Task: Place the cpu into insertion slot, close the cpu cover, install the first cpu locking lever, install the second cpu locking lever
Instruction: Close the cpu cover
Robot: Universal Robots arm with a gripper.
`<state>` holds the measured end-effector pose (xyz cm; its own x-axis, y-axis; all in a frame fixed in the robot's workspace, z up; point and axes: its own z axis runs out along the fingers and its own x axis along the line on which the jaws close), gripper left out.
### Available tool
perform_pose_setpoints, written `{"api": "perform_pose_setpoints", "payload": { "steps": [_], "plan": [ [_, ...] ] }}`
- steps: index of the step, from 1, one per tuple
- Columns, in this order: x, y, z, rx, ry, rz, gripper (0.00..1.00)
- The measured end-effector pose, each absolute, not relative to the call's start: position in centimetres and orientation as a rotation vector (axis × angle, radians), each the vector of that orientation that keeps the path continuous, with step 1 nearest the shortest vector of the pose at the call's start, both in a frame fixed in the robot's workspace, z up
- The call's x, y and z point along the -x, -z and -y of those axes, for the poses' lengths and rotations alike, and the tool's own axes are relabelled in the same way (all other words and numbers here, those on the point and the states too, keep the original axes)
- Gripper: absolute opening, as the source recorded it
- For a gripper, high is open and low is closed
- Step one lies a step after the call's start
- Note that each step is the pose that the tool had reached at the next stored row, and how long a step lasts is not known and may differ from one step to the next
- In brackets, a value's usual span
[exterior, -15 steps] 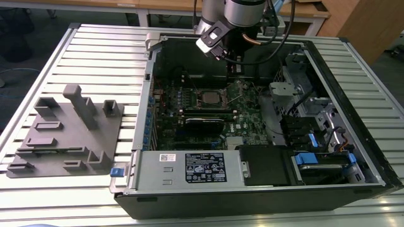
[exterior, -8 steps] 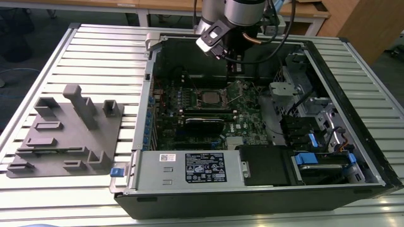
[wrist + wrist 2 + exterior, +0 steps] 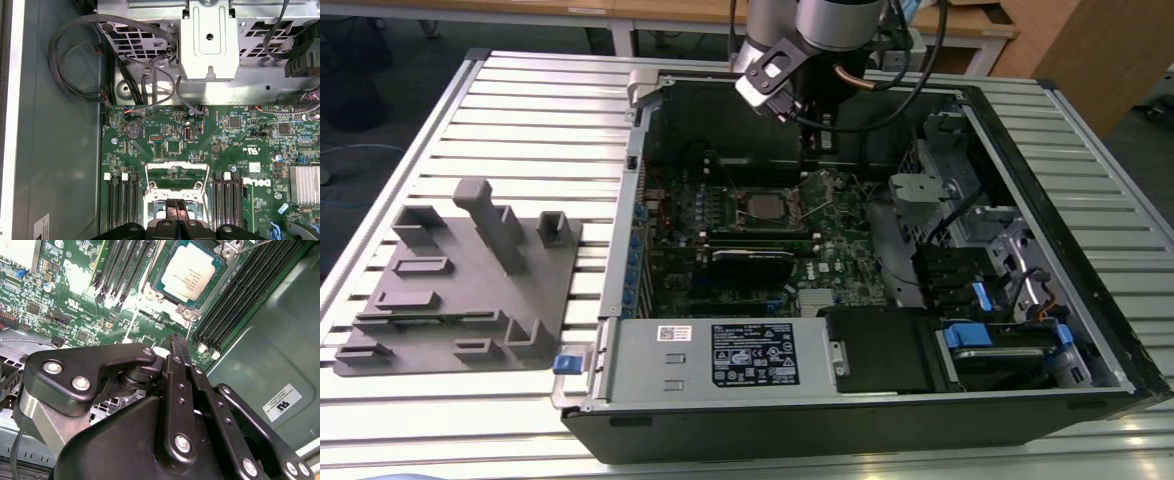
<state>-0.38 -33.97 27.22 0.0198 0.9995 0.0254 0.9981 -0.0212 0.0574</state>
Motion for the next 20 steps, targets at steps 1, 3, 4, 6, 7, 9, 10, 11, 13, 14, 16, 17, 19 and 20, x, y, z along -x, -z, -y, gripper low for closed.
{"api": "perform_pose_setpoints", "payload": {
  "steps": [1, 3, 4, 6, 7, 9, 10, 11, 13, 14, 16, 17, 19, 20],
  "plan": [
    [0.4, -27.2, 34.0, -2.227, -0.091, -2.181, 0.11],
    [0.4, -27.2, 34.0, -2.227, -0.091, -2.181, 0.11],
    [0.4, -27.2, 34.0, -2.227, -0.091, -2.181, 0.11],
    [0.4, -27.3, 34.0, -2.227, -0.091, -2.181, 0.11],
    [0.4, -27.3, 34.0, -2.227, -0.091, -2.181, 0.11],
    [0.4, -27.4, 34.0, -2.227, -0.091, -2.181, 0.11],
    [0.4, -27.4, 34.0, -2.227, -0.092, -2.181, 0.11],
    [0.4, -27.4, 34.0, -2.227, -0.091, -2.181, 0.11],
    [0.3, -27.4, 34.0, -2.226, -0.091, -2.182, 0.11],
    [0.2, -27.4, 34.0, -2.226, -0.091, -2.182, 0.11],
    [-0.1, -27.4, 34.0, -2.227, -0.091, -2.181, 0.11],
    [-0.3, -27.4, 34.0, -2.227, -0.091, -2.181, 0.11],
    [-0.8, -27.4, 34.0, -2.227, -0.091, -2.181, 0.11],
    [-1.0, -27.4, 34.0, -2.227, -0.091, -2.181, 0.11]
  ]
}}
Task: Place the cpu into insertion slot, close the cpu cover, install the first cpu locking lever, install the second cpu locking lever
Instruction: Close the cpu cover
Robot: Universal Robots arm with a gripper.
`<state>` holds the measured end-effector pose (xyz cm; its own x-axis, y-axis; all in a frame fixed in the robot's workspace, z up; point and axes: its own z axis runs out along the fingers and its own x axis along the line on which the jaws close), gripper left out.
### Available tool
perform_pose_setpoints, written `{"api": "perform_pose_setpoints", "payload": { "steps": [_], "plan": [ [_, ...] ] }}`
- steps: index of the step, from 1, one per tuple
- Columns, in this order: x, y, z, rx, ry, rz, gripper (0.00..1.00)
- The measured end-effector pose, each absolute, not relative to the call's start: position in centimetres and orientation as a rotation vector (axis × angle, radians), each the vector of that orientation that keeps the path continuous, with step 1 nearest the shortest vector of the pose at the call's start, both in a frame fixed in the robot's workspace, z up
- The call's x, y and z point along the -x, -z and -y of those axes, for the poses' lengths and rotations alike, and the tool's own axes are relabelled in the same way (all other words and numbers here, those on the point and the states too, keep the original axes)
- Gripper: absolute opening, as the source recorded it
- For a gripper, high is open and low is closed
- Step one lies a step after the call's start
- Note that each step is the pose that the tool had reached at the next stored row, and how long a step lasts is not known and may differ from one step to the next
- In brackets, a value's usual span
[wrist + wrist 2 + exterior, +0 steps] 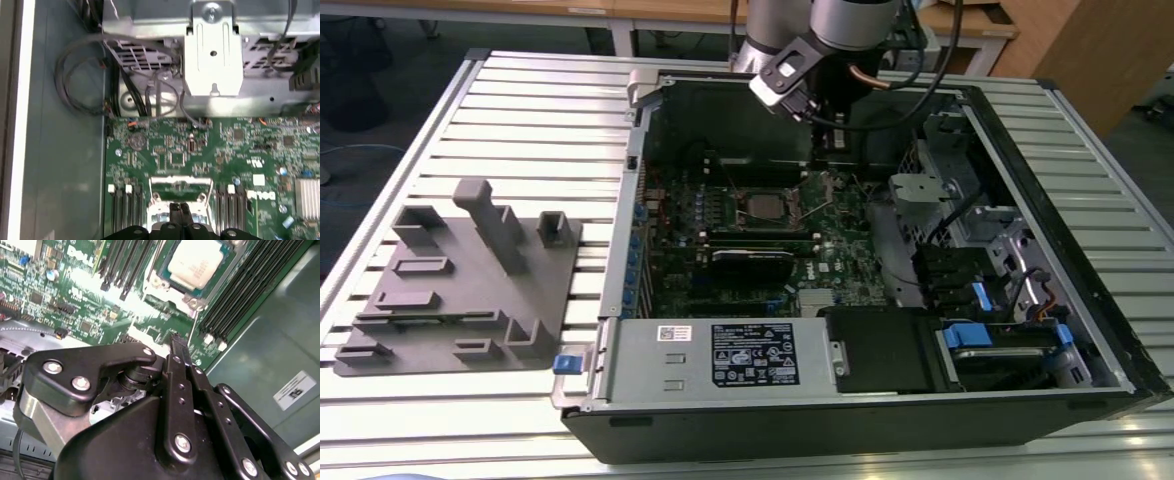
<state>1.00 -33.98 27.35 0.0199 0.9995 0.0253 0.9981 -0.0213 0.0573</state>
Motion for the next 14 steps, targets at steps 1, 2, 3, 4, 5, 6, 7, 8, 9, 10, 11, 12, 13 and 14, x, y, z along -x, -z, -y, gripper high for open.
{"api": "perform_pose_setpoints", "payload": {
  "steps": [1, 2, 3, 4, 5, 6, 7, 8, 9, 10, 11, 12, 13, 14],
  "plan": [
    [-1.2, -27.3, 34.0, -2.227, -0.091, -2.181, 0.11],
    [-1.5, -27.3, 34.0, -2.227, -0.091, -2.181, 0.11],
    [-1.7, -27.3, 34.0, -2.227, -0.091, -2.181, 0.11],
    [-2.0, -27.3, 34.0, -2.227, -0.091, -2.181, 0.11],
    [-2.2, -27.3, 34.0, -2.227, -0.091, -2.181, 0.11],
    [-2.5, -27.3, 34.0, -2.227, -0.091, -2.181, 0.11],
    [-2.8, -27.3, 34.0, -2.227, -0.091, -2.181, 0.11],
    [-3.0, -27.2, 34.0, -2.227, -0.091, -2.181, 0.11],
    [-3.2, -27.2, 34.0, -2.227, -0.091, -2.181, 0.11],
    [-3.5, -27.2, 34.0, -2.227, -0.091, -2.181, 0.11],
    [-3.7, -27.2, 34.0, -2.227, -0.091, -2.181, 0.11],
    [-4.0, -27.2, 34.0, -2.227, -0.091, -2.181, 0.11],
    [-4.3, -27.2, 34.0, -2.227, -0.091, -2.181, 0.11],
    [-4.5, -27.2, 34.0, -2.227, -0.091, -2.181, 0.11]
  ]
}}
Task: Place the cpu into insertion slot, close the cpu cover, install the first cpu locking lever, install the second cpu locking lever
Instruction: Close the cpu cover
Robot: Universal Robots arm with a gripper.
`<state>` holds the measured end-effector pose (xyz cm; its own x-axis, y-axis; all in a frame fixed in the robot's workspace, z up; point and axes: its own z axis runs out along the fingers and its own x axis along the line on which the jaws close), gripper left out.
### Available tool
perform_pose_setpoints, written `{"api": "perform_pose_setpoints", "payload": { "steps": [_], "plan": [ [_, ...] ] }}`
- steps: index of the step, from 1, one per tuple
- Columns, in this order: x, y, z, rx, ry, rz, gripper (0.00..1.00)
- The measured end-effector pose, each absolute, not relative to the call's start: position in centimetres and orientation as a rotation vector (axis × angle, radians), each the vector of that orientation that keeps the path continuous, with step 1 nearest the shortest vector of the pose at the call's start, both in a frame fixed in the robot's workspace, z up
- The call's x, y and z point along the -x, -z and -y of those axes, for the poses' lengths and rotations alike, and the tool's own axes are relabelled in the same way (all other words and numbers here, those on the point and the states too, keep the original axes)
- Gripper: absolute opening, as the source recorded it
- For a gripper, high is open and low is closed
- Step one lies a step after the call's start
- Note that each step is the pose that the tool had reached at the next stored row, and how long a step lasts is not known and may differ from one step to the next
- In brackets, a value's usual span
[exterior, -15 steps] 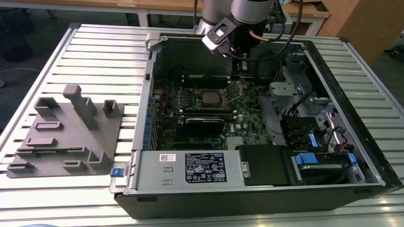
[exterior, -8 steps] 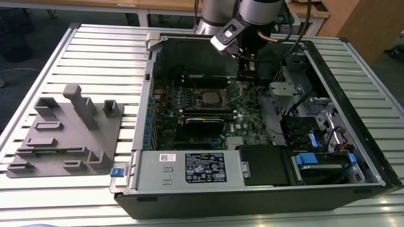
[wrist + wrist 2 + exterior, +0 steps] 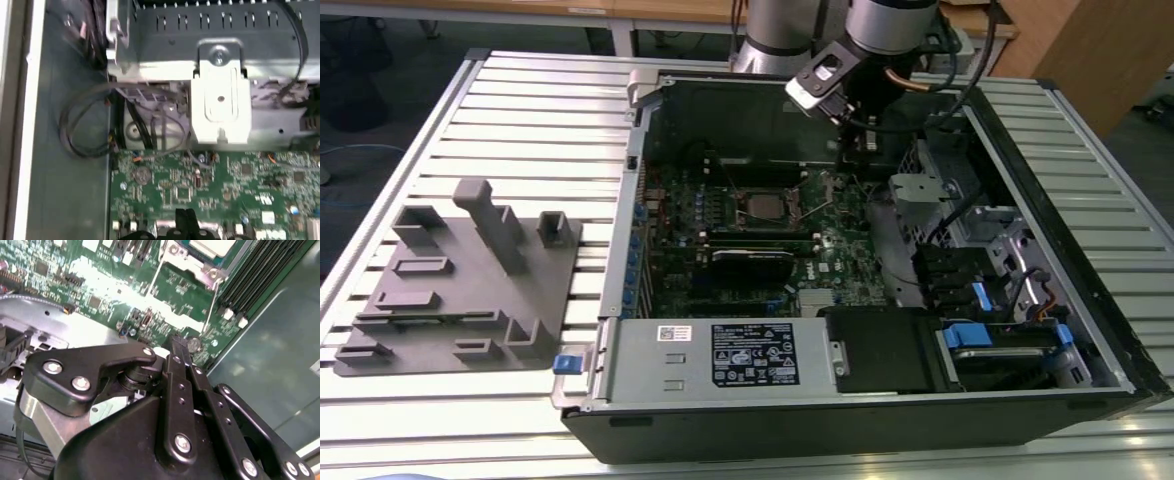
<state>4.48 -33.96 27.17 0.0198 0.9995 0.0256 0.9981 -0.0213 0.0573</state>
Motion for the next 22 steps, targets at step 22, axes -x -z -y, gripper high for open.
{"api": "perform_pose_setpoints", "payload": {
  "steps": [22],
  "plan": [
    [-5.3, -24.4, 34.0, -2.227, -0.089, -2.180, 0.11]
  ]
}}
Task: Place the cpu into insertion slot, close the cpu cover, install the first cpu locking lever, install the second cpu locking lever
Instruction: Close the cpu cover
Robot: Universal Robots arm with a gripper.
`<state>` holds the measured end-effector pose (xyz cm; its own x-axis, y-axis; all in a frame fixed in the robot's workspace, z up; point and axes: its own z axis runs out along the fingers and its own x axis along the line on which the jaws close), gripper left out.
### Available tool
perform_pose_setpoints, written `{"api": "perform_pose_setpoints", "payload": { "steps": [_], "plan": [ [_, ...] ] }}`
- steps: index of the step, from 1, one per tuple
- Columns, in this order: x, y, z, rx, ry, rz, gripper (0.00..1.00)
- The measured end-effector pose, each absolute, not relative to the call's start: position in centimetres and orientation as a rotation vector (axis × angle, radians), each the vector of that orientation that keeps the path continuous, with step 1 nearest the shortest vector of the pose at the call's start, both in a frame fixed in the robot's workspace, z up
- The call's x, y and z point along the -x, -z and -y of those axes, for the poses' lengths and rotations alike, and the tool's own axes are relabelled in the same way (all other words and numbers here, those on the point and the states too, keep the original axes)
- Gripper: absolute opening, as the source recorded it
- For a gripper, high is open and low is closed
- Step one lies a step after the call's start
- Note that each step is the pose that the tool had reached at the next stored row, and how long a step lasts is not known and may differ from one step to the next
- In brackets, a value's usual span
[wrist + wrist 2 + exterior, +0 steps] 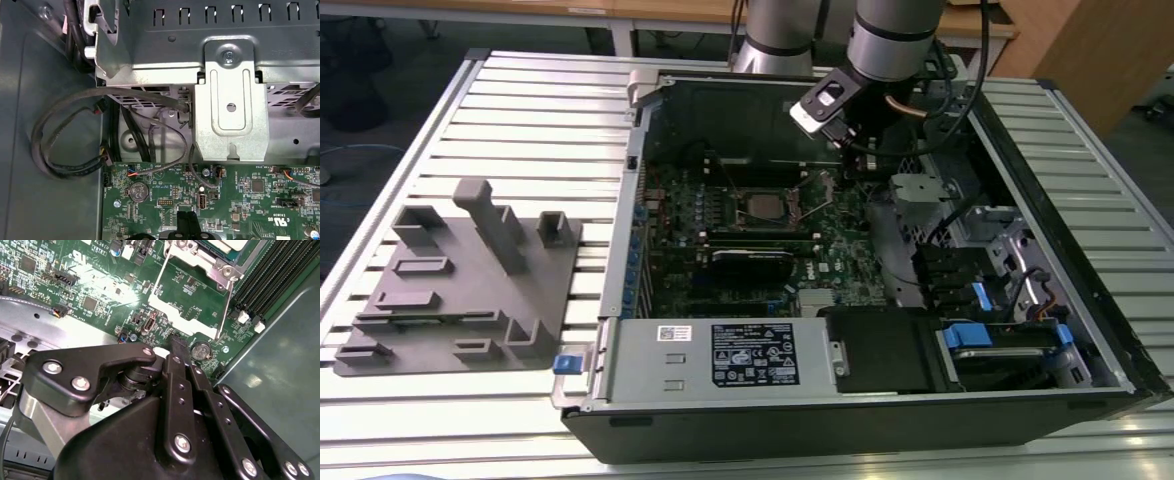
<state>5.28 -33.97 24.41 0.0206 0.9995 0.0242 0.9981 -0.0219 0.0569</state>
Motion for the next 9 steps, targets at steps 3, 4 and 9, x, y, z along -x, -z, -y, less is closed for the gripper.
{"api": "perform_pose_setpoints", "payload": {
  "steps": [3, 4, 9],
  "plan": [
    [-5.28, -24.39, 33.96, -2.227, -0.089, -2.180, 0.11],
    [-5.28, -24.39, 33.96, -2.227, -0.089, -2.180, 0.11],
    [-5.28, -24.37, 33.96, -2.232, -0.080, -2.184, 0.11]
  ]
}}
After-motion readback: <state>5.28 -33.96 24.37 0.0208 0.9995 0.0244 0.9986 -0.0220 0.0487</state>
